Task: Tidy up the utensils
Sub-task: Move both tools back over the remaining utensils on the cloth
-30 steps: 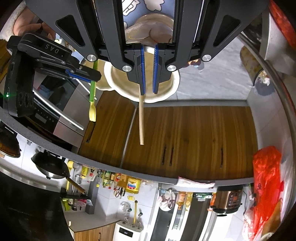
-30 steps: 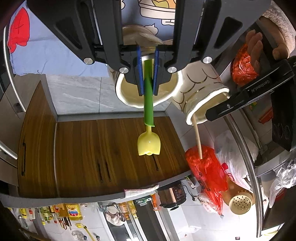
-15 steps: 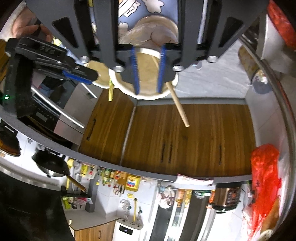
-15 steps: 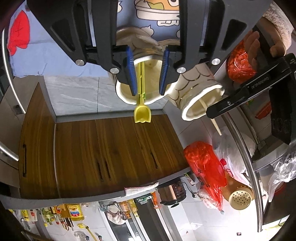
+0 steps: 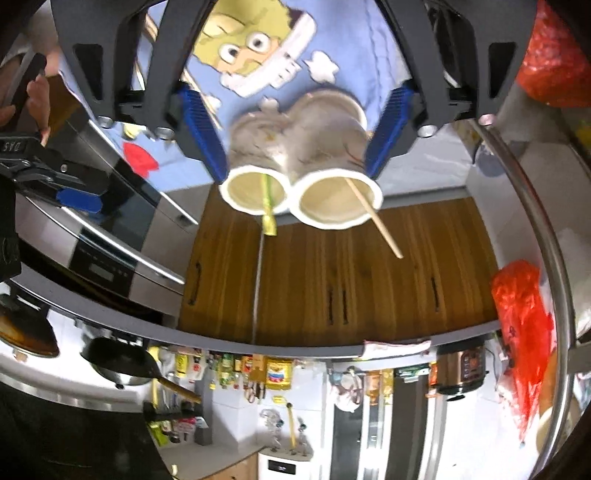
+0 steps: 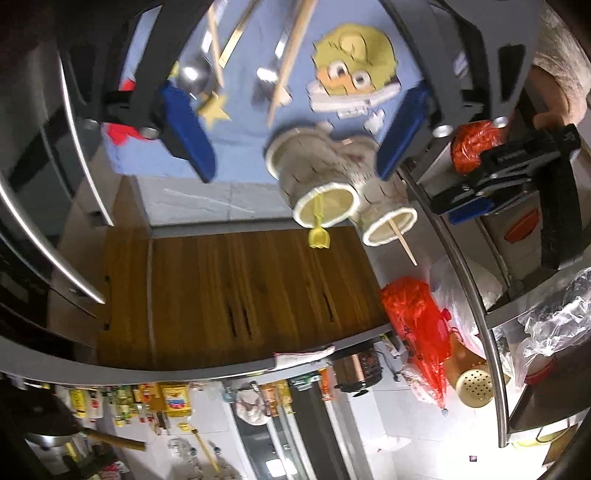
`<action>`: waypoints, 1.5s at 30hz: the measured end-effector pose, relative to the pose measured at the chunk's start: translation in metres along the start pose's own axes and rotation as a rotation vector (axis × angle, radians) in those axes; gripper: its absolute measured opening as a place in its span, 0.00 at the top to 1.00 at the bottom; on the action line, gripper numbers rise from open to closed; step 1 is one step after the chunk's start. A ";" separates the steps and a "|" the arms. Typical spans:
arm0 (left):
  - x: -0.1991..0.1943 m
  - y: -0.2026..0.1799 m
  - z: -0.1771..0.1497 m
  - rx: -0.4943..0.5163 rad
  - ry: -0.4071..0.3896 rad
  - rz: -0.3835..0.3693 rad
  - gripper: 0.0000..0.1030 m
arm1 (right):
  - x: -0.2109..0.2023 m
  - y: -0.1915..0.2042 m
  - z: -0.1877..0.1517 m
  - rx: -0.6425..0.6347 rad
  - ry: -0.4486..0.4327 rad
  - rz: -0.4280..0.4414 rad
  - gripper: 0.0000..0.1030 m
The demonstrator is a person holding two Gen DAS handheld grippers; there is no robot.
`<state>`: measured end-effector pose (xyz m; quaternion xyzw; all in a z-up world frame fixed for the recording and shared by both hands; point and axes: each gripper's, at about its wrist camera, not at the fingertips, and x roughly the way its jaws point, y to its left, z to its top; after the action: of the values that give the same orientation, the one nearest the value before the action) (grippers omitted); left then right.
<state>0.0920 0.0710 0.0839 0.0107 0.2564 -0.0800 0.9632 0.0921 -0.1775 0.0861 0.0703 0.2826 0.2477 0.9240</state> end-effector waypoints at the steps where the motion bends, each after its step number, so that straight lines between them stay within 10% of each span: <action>1: -0.005 -0.007 -0.002 0.007 -0.001 -0.007 0.20 | -0.007 -0.005 -0.004 0.009 -0.003 -0.007 0.05; 14: 0.019 -0.088 -0.059 0.062 0.138 -0.137 0.12 | -0.041 -0.063 -0.079 0.056 0.066 -0.224 0.05; 27: 0.075 -0.081 -0.104 0.009 0.297 -0.144 0.12 | -0.008 -0.085 -0.114 -0.012 0.160 -0.312 0.07; 38: 0.104 -0.093 -0.120 -0.009 0.411 -0.203 0.14 | 0.024 -0.075 -0.124 -0.067 0.290 -0.290 0.68; 45: 0.106 -0.098 -0.123 -0.006 0.423 -0.209 0.42 | 0.030 -0.081 -0.125 -0.036 0.318 -0.272 0.84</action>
<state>0.1066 -0.0335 -0.0732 -0.0022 0.4523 -0.1746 0.8746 0.0779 -0.2338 -0.0545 -0.0250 0.4273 0.1336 0.8938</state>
